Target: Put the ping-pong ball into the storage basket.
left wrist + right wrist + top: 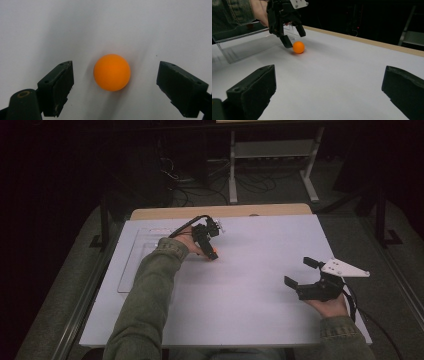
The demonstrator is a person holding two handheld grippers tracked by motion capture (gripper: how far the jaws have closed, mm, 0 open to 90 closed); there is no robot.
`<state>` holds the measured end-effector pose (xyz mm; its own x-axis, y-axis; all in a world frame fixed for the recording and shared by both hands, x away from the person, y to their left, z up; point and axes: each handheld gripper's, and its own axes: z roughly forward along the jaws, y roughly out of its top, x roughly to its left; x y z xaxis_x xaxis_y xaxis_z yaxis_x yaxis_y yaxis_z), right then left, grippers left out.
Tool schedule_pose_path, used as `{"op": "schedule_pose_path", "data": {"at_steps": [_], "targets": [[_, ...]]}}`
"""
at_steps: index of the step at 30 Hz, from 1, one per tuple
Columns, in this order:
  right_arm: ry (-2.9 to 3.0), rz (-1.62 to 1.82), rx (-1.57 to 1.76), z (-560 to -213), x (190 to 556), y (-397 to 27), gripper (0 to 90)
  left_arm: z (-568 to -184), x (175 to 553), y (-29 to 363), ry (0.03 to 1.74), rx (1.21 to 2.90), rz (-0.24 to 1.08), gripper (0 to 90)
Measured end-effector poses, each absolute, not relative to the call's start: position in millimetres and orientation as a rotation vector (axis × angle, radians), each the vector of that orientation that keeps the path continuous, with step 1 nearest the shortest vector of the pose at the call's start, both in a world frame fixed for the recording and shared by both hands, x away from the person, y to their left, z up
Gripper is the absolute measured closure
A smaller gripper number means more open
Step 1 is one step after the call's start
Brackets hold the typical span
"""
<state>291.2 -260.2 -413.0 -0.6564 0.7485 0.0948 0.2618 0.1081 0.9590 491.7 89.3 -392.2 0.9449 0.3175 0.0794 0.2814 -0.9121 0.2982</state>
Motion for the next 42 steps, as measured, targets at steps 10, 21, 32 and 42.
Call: {"op": "schedule_pose_path", "data": {"at_steps": [10, 21, 32, 42], "targets": [[1.979, 1.569, 0.981, -413.1, 291.1, -260.1, 0.0, -396.7, 494.7, 89.6, 0.456, 2.817, 0.175, 24.1], [1.980, 1.570, 0.979, -413.2, 291.2, -259.8, 0.0, -399.9, 496.6, 90.0, 0.458, 2.831, 0.172, 39.1], [1.980, 1.570, 0.980, -413.2, 291.3, -260.0, 0.0, -401.1, 496.8, 90.0, 0.473, 2.842, 0.163, 50.4], [1.978, 1.569, 0.983, -413.2, 291.4, -259.9, 0.0, -393.2, 493.7, 91.7, 0.460, 2.828, 0.173, 50.5]]}}
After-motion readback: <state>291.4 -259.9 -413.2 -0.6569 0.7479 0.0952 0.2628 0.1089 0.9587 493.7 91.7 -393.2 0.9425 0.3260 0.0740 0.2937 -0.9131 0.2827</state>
